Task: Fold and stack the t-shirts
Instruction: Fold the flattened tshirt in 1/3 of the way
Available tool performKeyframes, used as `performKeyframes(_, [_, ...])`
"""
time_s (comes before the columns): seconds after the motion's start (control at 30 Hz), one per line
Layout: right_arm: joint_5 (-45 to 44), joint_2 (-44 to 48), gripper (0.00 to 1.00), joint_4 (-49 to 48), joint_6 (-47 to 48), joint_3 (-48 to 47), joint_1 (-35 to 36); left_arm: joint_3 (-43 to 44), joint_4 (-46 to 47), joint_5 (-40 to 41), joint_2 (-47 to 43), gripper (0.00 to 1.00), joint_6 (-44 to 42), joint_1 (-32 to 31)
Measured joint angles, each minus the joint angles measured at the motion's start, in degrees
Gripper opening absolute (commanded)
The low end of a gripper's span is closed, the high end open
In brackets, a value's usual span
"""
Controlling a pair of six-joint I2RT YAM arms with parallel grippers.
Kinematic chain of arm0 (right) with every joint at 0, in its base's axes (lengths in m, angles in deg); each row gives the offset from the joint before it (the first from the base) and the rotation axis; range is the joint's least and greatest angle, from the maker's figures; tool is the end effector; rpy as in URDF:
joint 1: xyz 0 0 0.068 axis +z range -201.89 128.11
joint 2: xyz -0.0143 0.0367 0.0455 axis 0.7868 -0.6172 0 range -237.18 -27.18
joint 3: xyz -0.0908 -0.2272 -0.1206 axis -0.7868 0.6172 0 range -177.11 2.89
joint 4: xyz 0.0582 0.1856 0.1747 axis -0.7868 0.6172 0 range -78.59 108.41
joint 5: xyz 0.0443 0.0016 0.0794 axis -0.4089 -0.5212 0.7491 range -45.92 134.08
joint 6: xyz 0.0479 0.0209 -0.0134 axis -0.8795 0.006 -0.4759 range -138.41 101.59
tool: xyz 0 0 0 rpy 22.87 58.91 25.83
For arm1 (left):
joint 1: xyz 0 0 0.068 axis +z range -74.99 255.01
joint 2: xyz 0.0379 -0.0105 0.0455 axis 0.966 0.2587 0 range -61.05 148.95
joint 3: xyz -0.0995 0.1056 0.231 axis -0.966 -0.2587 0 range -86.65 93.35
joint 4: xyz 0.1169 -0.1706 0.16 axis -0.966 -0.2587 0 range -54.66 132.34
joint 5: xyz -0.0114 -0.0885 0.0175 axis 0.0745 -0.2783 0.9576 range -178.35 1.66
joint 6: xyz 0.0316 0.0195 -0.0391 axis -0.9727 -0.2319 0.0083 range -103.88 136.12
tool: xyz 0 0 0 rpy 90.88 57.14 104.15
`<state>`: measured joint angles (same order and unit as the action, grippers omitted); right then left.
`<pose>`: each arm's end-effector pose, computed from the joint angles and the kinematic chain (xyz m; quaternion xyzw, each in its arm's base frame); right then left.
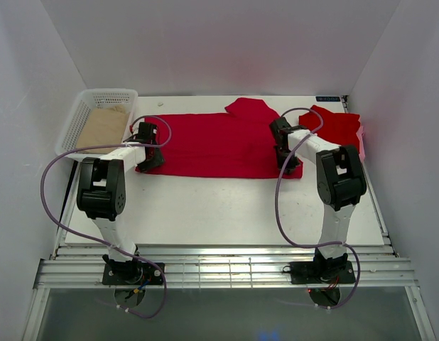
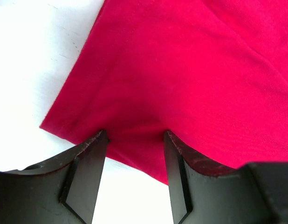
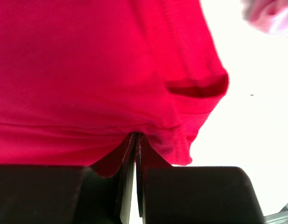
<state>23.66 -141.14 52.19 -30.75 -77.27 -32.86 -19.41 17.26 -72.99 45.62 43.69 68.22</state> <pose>0.3754 0.1163 0.1648 -0.0331 0.9750 -0.1334 0.1746 0.3682 -0.0344 0.1593 -0.2033 0.9455 0.0599 0.2473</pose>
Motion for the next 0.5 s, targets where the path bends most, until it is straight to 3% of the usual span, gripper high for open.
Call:
performKeyframes(0.23, [1.6, -0.3, 0.08, 0.5, 1.6, -0.9, -2.1, -0.6, 0.5, -3.5, -0.9, 0.64, -0.7, 1.0])
performKeyframes(0.5, [4.3, 0.5, 0.08, 1.2, 2.4, -3.2, -2.1, -0.5, -1.9, -8.9, -4.5, 0.75, -1.0, -0.1])
